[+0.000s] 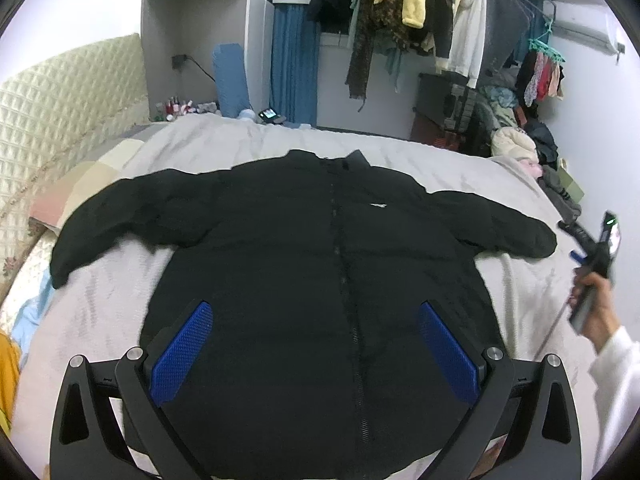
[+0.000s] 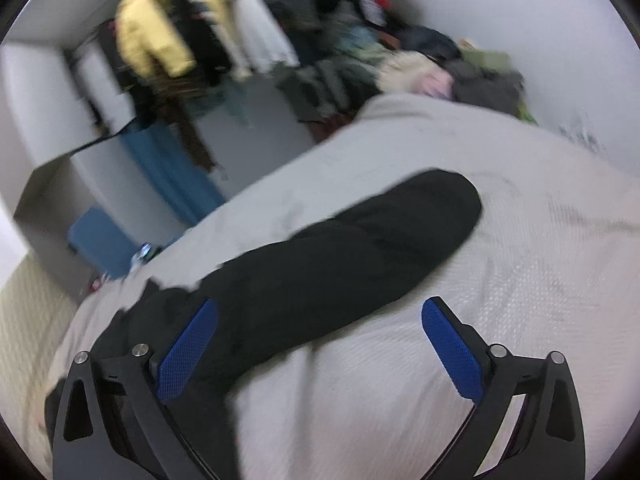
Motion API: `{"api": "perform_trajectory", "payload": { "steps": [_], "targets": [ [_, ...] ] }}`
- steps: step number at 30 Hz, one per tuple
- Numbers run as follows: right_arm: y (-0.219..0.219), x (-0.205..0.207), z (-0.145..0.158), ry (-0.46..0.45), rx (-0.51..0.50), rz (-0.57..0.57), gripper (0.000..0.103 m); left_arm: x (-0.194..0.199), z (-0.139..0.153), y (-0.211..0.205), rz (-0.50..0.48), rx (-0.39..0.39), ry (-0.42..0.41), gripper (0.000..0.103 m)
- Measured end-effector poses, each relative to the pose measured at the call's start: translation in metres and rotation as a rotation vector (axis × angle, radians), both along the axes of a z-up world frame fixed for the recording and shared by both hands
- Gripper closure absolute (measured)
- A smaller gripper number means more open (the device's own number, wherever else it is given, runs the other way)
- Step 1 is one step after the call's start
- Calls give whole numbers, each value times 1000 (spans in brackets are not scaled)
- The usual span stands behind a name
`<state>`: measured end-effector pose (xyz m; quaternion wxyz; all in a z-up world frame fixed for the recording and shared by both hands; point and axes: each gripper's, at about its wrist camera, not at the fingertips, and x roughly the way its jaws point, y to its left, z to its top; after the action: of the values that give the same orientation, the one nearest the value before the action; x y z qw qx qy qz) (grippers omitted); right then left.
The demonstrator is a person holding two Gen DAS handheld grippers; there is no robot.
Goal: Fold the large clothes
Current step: 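Grasp the cuff of the jacket sleeve nearest the right gripper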
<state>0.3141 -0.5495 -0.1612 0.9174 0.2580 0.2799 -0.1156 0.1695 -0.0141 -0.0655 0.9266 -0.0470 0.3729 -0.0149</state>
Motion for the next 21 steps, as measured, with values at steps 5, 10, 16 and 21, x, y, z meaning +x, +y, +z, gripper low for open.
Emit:
{"api": "perform_trajectory", "payload": {
  "steps": [5, 10, 16, 21],
  "targets": [
    [-58, 29, -55, 51, 86, -126, 7, 14, -3, -19, -2, 44, 17, 0],
    [-92, 46, -85, 58, 132, -166, 7, 29, -33, -21, 32, 26, 86, 0],
    [-121, 60, -111, 53, 123, -200, 7, 56, -64, -14, 111, 61, 135, 0],
    [-145, 73, -121, -23, 170, -232, 7, 76, -78, -8, 161, 97, 144, 0]
  ]
}}
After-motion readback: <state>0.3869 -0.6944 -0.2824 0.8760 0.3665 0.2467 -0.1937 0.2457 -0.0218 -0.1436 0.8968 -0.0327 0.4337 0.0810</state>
